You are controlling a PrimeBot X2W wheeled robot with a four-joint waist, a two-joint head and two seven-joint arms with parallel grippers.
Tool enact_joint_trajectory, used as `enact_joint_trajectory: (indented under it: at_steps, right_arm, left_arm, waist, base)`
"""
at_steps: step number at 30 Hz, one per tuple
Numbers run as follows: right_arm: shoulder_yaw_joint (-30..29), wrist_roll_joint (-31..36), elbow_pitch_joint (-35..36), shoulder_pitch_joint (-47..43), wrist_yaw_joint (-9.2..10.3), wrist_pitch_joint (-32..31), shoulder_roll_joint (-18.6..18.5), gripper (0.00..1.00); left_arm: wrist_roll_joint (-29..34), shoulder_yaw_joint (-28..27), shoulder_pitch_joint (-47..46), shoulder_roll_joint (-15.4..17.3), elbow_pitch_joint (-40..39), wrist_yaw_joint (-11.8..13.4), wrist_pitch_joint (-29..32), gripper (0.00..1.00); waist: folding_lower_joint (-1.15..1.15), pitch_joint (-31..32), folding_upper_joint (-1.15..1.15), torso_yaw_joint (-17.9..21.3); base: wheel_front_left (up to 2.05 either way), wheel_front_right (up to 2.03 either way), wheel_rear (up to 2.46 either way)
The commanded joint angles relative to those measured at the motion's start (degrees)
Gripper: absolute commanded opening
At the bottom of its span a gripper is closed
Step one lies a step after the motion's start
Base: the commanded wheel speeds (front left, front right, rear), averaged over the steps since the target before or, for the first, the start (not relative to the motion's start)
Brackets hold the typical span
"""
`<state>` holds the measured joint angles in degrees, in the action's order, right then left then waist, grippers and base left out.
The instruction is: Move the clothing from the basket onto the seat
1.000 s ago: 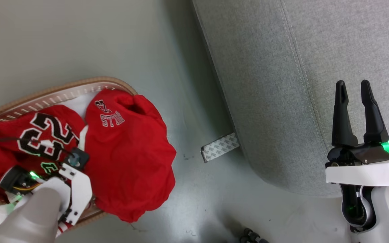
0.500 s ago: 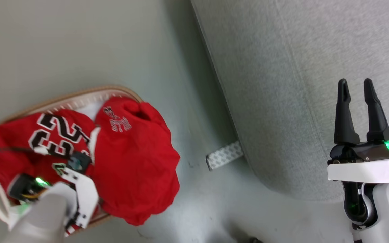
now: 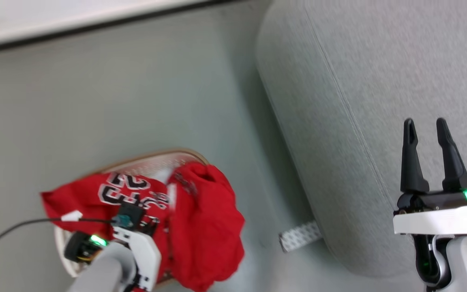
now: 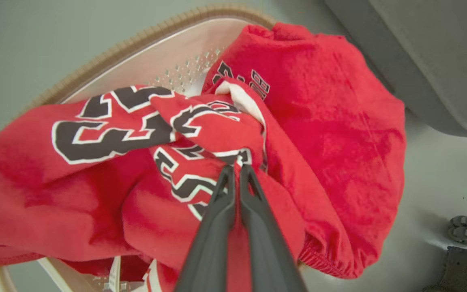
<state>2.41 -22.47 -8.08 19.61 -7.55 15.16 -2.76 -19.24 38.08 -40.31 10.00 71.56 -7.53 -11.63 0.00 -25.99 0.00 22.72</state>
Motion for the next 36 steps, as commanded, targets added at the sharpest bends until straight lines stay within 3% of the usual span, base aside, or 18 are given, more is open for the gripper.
enact_joint_trajectory:
  at_steps: [1, 11, 21, 36]
  right_arm:
    - [-0.31, 0.8, -0.3, -0.72, 0.12, 0.0, -0.21, 1.0]
    - [-0.26, 3.81, -1.89, -3.17, 0.12, -0.01, -0.23, 1.0]
    - [-0.13, 4.0, -3.3, -7.25, 0.12, -0.01, -0.22, 1.0]
    - [3.57, 3.31, -4.29, -10.68, 0.12, -0.02, -0.22, 1.0]
  left_arm:
    - [-0.46, 0.19, 0.98, -0.25, -0.33, 0.09, -0.38, 0.0]
    - [-5.92, 1.09, 4.34, -2.67, -6.49, 0.09, -3.54, 0.0]
    - [-4.08, -3.1, 8.82, -0.64, -26.18, 0.08, -3.57, 0.0]
    - [-3.86, -9.8, 11.41, -0.92, -47.3, 0.11, -3.54, 0.0]
  waist:
    - [0.0, 4.26, 0.0, -3.72]
    - [0.0, 13.25, 0.0, -11.38]
    - [0.0, 20.18, 0.0, -16.78]
    - [0.0, 25.74, 0.0, -18.88]
  base:
    - [0.0, 0.0, 0.0]
    - [0.0, 0.0, 0.0]
    - [0.0, 0.0, 0.0]
    - [0.0, 0.0, 0.0]
